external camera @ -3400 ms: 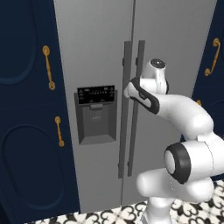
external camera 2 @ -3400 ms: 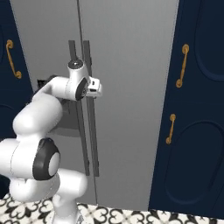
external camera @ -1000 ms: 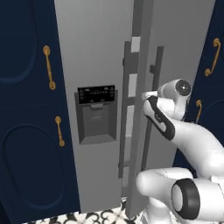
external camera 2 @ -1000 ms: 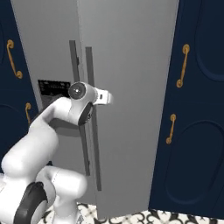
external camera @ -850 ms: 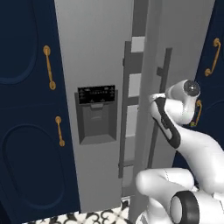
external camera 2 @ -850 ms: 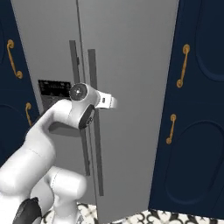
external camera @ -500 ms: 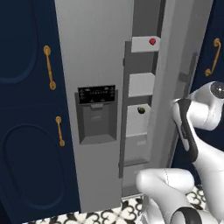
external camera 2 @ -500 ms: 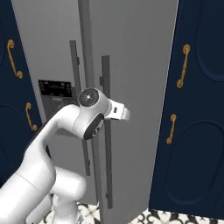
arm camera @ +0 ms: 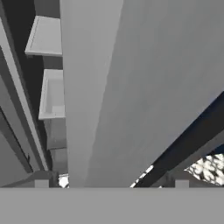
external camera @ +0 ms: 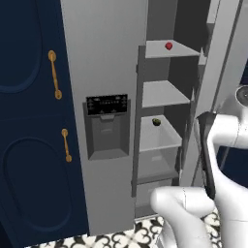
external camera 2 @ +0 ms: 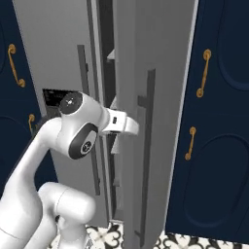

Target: Take the strawberry from the fridge and place it on top of the pancake, located on the dining counter.

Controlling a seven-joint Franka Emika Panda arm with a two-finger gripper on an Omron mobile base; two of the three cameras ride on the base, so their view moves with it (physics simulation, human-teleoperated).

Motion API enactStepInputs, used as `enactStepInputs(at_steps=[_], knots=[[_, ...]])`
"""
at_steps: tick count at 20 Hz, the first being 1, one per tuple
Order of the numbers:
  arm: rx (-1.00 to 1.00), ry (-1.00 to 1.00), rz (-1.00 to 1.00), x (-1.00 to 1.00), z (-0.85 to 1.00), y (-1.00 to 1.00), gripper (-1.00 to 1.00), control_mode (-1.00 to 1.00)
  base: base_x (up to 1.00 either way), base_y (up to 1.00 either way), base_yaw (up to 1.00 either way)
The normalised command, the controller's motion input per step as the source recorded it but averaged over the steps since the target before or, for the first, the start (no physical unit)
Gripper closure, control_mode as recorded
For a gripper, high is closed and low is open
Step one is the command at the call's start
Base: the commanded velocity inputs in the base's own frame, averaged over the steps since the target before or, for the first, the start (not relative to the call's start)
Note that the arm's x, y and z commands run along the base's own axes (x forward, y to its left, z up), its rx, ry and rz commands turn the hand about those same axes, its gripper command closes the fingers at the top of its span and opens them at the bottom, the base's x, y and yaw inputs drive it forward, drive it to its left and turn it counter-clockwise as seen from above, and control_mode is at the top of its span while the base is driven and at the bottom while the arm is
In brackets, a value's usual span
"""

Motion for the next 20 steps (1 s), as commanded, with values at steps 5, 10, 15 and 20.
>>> enactStepInputs(at_steps=[5, 10, 15, 20], knots=[[-0.5, 0.22, 0.0, 0.2, 0.15, 0.99, -1.0, -1.0, 0.0, 0.0, 0.0], [-0.4, 0.48, 0.0, 0.85, -0.25, 0.08, -1.0, -1.0, 0.0, 0.0, 0.0], [-0.18, 0.37, -0.02, 0.57, -0.42, -0.79, -1.0, -1.0, 0.0, 0.0, 0.0], [-0.18, 0.32, -0.06, 0.07, -0.04, -0.68, -1.0, -1.0, 0.0, 0.0, 0.0]])
